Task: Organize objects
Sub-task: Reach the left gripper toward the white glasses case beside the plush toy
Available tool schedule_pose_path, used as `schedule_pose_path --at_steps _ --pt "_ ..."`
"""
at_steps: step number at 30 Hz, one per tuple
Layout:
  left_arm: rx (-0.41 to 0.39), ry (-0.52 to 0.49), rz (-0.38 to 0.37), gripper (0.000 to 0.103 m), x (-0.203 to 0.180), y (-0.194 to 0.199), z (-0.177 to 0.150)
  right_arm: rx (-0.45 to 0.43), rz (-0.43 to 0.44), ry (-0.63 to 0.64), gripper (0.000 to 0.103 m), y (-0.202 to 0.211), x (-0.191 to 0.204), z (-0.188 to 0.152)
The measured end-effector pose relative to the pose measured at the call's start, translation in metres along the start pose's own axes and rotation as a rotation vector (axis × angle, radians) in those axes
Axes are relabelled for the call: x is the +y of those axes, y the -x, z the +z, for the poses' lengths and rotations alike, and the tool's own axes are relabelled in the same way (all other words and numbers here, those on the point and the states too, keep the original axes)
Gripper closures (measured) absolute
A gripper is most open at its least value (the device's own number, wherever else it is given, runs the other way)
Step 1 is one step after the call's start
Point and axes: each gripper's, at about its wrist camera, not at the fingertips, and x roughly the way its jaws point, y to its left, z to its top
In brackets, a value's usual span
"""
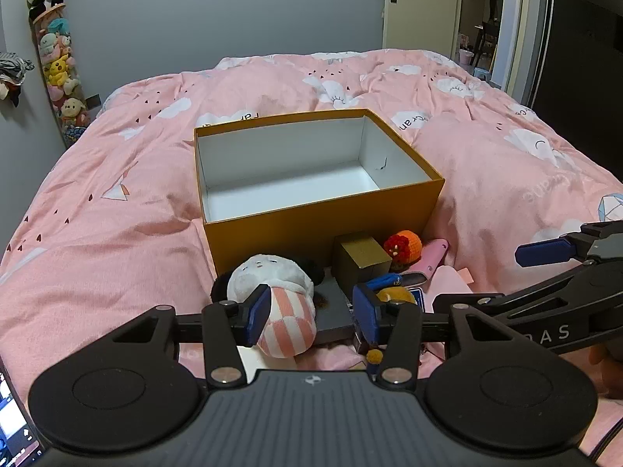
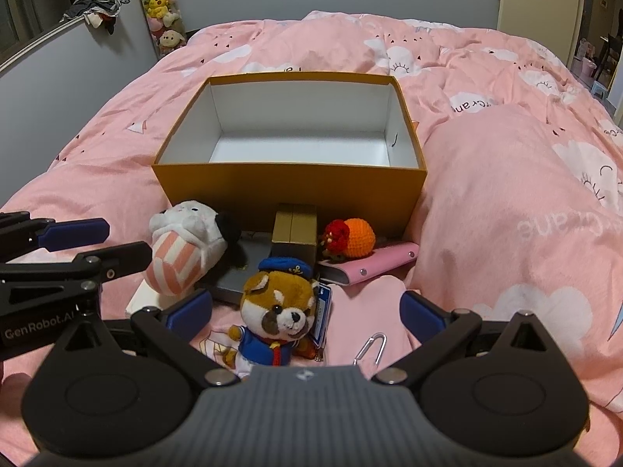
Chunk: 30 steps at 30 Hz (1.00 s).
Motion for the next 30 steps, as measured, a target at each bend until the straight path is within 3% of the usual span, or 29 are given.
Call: schedule_pose_path --at_steps 14,18,30 --pt "0.032 -0.013 -0.028 0.05 0.004 0.0 -0.001 0.018 0.012 0.003 0.001 -0.002 0.001 0.001" --pt "0.074 0.002 -0.072 0.049 0.015 0.002 -0.003 0.031 0.015 0.018 0.001 -0.005 0.004 0.002" --pt "0.263 0.11 -0.005 0.043 0.045 -0.03 -0.025 0.063 0.096 0.118 0.001 -0.026 0.023 0.009"
